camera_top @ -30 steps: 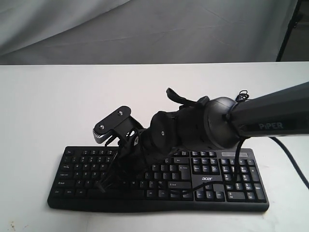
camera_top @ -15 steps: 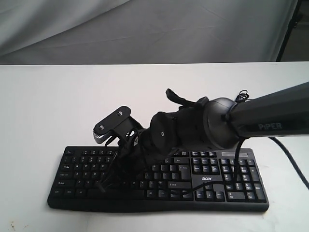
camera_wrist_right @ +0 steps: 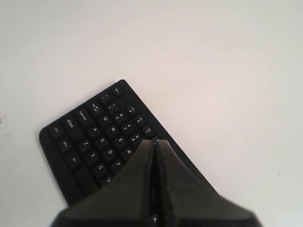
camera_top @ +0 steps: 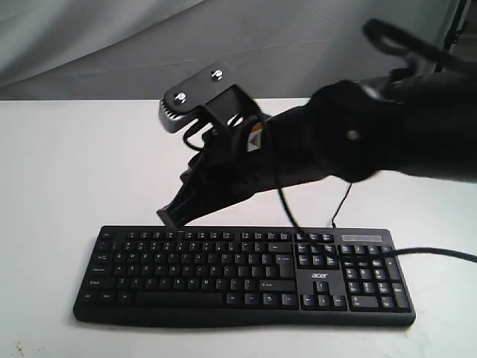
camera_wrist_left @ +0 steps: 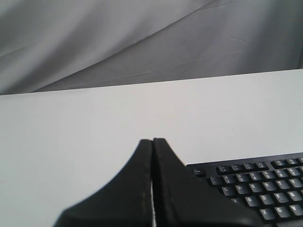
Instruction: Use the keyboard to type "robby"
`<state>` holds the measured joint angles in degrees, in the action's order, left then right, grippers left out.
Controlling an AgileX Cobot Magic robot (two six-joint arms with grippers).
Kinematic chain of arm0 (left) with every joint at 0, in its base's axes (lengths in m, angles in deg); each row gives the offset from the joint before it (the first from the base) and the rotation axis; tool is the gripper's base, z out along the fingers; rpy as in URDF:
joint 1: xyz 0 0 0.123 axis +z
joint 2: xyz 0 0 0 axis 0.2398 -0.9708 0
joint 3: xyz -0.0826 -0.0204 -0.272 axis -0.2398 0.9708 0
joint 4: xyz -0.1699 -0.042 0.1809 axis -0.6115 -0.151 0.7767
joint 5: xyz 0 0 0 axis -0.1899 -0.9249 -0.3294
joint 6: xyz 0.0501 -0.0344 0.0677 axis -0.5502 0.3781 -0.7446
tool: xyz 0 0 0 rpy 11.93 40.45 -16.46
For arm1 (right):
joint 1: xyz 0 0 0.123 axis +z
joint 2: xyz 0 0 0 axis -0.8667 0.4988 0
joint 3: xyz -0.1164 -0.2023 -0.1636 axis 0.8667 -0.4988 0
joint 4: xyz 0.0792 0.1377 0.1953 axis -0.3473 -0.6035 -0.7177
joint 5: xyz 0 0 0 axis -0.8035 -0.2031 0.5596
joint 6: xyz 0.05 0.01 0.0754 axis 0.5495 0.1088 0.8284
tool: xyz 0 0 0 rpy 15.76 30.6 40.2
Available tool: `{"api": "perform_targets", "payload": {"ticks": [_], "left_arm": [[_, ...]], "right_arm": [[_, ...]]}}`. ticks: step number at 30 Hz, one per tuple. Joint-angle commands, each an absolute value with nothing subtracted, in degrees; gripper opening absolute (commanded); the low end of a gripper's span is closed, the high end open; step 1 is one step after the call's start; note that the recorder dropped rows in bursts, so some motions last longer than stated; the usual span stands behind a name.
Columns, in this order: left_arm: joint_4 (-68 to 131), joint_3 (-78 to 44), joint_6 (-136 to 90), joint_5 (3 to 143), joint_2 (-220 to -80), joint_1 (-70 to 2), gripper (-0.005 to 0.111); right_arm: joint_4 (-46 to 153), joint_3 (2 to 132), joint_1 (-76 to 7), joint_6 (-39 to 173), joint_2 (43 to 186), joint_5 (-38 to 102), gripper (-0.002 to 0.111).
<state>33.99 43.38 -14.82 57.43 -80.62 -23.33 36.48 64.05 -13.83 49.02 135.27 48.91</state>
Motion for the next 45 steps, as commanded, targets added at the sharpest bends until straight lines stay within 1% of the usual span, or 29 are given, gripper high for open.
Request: {"api": "perform_targets", "payload": {"ticks": [1, 3, 6, 10, 13, 24, 29, 31, 33, 34, 35, 36, 39, 42, 45], "left_arm": [[34.26, 43.62, -14.66, 57.85, -80.42, -23.69, 0.000], [34.26, 43.62, -14.66, 57.85, -80.42, -23.69, 0.000], [34.26, 43.62, -14.66, 57.85, -80.42, -23.69, 0.000], [34.26, 43.62, -14.66, 57.85, -80.42, -23.69, 0.000], [34.26, 43.62, -14.66, 57.85, -80.42, -23.69, 0.000], [34.26, 43.62, -14.66, 57.85, -80.42, -23.69, 0.000], [34.26, 43.62, -14.66, 57.85, -80.42, -23.69, 0.000], [34.26, 43.62, -14.66, 57.85, -80.42, -23.69, 0.000], [34.26, 43.62, -14.66, 57.85, -80.42, -23.69, 0.000], [34.26, 43.62, -14.66, 57.85, -80.42, -23.69, 0.000], [34.26, 43.62, -14.66, 57.85, -80.42, -23.69, 0.000], [34.26, 43.62, -14.66, 57.85, -80.42, -23.69, 0.000], [34.26, 43.62, -14.66, 57.85, -80.42, -23.69, 0.000], [34.26, 43.62, -14.66, 57.85, -80.42, -23.69, 0.000], [34.26, 43.62, -14.66, 57.85, -80.42, -23.69, 0.000]], "right_arm": [[43.85, 53.53, -11.89, 59.71, 122.13, 45.89, 0.000], [46.51, 48.23, -10.52, 64.03, 116.85, 43.53, 0.000], [46.40, 40.86, -9.90, 65.71, 111.77, 36.12, 0.000], [42.46, 35.99, -10.91, 65.71, 111.23, 25.48, 0.000], [36.13, 35.38, -10.91, 65.71, 111.69, 24.21, 0.000], [35.83, 35.38, -10.91, 65.71, 111.94, 20.30, 0.000], [35.02, 33.11, -11.69, 65.71, 106.43, 20.78, 0.000], [34.78, 29.72, -14.34, 65.23, 100.78, 20.78, 0.000], [34.78, 26.22, -19.12, 65.05, 94.82, 20.78, 0.000], [35.72, 24.41, -23.15, 64.77, 90.48, 21.16, 0.000], [36.70, 24.04, -24.96, 64.65, 88.77, 21.97, 0.000], [38.51, 23.79, -29.41, 64.65, 84.68, 26.07, 0.000], [38.95, 23.79, -36.69, 64.65, 79.14, 32.07, 0.000], [39.19, 23.79, -48.62, 64.54, 69.75, 42.29, 0.000], [39.19, 22.97, -55.09, 63.39, 63.42, 46.30, 0.000]]}}
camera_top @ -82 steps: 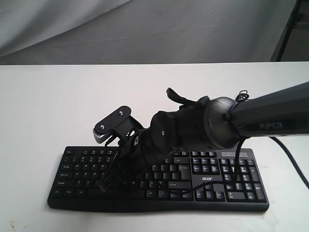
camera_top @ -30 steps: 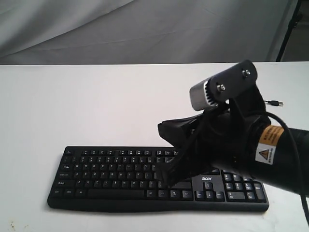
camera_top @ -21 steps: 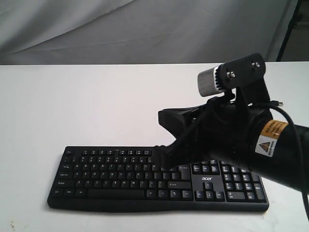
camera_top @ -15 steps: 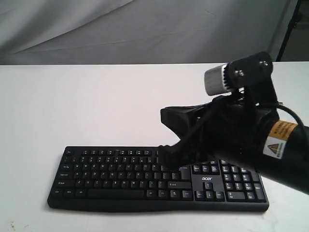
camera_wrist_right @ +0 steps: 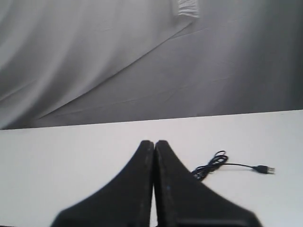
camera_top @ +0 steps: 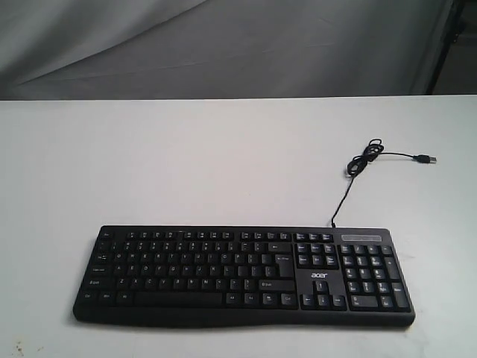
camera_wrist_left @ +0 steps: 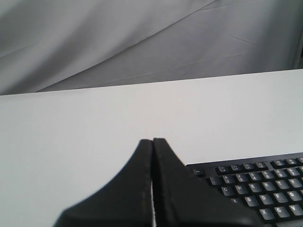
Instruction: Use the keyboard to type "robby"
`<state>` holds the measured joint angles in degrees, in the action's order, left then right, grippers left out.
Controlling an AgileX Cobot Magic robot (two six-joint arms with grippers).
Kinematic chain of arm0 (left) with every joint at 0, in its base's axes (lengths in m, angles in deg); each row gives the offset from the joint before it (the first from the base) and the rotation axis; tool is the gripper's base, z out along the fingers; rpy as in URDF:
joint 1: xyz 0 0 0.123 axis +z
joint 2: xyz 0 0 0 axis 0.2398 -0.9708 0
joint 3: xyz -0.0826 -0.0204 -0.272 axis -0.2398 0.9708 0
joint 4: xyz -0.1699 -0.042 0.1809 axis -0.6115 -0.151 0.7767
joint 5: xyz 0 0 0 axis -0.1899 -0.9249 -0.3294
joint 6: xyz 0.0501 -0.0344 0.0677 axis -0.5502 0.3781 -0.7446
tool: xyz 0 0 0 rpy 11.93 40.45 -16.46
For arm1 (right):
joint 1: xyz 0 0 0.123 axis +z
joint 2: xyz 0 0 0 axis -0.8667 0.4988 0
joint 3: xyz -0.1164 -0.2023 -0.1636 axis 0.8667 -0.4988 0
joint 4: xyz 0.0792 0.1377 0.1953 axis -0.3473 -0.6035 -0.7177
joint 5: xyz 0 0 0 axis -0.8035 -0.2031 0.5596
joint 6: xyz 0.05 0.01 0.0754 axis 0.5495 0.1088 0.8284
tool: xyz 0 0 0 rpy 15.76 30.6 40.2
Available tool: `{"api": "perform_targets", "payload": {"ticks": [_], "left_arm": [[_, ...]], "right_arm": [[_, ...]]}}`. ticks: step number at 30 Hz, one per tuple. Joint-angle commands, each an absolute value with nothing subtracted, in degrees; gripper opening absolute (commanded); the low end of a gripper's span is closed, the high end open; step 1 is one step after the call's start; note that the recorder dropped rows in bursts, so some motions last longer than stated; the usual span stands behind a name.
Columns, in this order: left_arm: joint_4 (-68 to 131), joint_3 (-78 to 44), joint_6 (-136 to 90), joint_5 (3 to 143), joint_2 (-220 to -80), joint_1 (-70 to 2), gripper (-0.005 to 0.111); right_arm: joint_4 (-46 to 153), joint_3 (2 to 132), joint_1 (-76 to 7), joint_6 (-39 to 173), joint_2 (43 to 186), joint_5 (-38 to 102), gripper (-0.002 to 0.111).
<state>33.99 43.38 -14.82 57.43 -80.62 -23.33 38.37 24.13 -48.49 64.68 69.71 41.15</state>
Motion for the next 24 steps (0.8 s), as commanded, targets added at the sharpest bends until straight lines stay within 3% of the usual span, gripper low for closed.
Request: {"api": "perform_targets", "payload": {"ticks": [1, 11, 24], "left_arm": [[34.26, 43.62, -14.66, 57.85, -80.42, -23.69, 0.000], [34.26, 43.62, -14.66, 57.85, -80.42, -23.69, 0.000], [34.26, 43.62, -14.66, 57.85, -80.42, -23.69, 0.000]], "right_arm": [[39.19, 20.87, -57.24, 63.13, 60.35, 46.30, 0.000], [38.96, 5.20, -58.21, 63.13, 45.54, 41.13, 0.000], [41.59, 3.95, -58.21, 63.13, 44.42, 43.13, 0.000]]}}
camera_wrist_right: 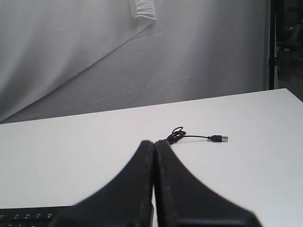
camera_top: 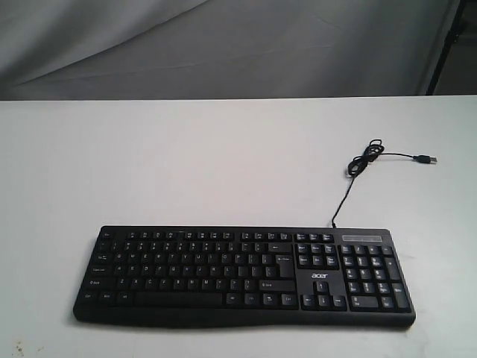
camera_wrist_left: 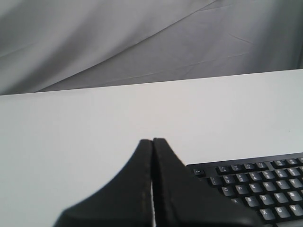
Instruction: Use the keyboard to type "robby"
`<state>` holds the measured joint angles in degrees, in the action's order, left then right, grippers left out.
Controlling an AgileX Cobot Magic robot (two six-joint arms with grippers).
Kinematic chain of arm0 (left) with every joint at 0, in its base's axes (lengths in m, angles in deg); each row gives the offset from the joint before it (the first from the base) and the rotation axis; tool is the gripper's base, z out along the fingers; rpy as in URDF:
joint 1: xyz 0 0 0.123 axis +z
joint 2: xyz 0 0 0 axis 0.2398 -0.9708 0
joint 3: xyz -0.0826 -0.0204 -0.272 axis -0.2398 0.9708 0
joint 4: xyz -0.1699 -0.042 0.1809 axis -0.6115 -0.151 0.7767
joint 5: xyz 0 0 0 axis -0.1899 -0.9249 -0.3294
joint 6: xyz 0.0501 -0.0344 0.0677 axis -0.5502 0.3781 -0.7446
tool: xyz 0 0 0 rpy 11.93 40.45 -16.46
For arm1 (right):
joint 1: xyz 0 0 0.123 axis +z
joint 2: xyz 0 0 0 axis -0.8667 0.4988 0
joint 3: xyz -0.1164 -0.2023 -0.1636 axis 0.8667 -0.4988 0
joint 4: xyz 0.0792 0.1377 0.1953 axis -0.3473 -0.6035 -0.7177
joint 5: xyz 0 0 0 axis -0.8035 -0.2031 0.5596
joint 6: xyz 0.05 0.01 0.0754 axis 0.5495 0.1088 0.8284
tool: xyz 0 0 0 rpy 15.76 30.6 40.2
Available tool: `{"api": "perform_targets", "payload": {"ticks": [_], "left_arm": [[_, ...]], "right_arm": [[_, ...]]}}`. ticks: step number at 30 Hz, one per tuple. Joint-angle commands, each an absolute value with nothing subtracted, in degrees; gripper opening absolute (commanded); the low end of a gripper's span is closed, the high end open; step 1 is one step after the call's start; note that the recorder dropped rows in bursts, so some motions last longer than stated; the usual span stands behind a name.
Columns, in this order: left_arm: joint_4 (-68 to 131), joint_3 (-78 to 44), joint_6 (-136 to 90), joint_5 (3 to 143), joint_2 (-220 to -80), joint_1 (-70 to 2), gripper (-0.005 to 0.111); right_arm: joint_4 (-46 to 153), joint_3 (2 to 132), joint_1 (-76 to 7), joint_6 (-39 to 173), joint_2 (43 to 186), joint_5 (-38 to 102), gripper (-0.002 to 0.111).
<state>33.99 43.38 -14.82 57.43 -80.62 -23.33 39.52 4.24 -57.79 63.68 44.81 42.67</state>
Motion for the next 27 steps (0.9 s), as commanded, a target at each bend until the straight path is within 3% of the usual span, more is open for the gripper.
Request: {"api": "perform_targets", "payload": {"ticks": [1, 9, 27], "left_arm": [[34.26, 43.62, -14.66, 57.85, -80.42, -23.69, 0.000], [34.26, 43.62, -14.66, 57.85, -80.42, -23.69, 0.000], [34.26, 43.62, -14.66, 57.85, -80.42, -23.69, 0.000]], "right_arm": [[43.65, 3.83, -58.21, 63.13, 44.42, 43.13, 0.000], [52.45, 1.94, -58.21, 63.77, 44.42, 43.44, 0.000], [52.50, 1.94, -58.21, 63.77, 44.42, 46.89, 0.000]]}}
